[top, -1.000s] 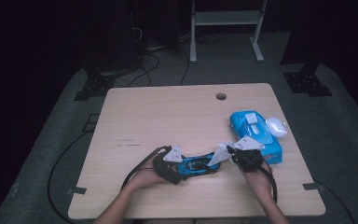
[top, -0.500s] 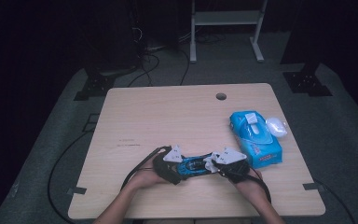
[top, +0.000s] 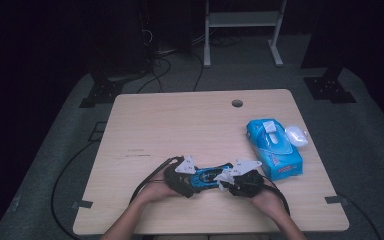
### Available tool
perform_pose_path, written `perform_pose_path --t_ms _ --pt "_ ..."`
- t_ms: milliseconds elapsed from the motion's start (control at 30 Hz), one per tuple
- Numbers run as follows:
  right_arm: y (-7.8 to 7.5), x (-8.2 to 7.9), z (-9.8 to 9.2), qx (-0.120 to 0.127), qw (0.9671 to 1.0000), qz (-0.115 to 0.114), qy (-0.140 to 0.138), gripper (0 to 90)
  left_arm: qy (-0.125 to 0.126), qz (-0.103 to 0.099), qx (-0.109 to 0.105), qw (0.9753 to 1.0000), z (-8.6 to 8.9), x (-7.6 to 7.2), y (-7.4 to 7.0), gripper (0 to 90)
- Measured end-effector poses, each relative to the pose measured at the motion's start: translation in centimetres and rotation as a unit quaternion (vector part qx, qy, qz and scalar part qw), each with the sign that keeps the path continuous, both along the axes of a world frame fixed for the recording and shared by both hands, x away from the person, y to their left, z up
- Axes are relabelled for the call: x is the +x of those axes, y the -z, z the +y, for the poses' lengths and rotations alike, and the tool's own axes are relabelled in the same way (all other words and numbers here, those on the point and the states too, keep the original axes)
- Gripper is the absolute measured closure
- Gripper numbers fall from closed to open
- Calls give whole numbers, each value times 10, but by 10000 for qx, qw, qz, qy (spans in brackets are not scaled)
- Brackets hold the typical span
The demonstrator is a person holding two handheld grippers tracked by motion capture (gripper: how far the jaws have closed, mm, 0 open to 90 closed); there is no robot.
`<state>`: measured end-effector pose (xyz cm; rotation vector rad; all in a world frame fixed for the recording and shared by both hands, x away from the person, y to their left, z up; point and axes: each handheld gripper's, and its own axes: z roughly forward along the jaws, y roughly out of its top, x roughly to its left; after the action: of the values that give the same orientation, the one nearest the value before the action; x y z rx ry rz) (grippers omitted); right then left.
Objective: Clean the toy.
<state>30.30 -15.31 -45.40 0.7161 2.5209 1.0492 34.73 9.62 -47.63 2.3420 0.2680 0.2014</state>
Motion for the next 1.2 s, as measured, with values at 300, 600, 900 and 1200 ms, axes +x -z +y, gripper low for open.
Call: perform_pose_path --t_ms 300,600,900,1200 --pt "-6 5 -13 190 9994 -3 294 765 16 -8 9 10000 0 0 0 245" --pt "-1 2 8 89 9995 -270 119 777 33 16 -27 10000 0 0 0 248" --pt "-2 5 -10 -58 9991 -241 352 784 73 -4 1 10000 -1 0 0 252" --pt "-2 3 -11 68 9994 -17 349 789 83 -18 53 9999 -3 -2 -1 239"
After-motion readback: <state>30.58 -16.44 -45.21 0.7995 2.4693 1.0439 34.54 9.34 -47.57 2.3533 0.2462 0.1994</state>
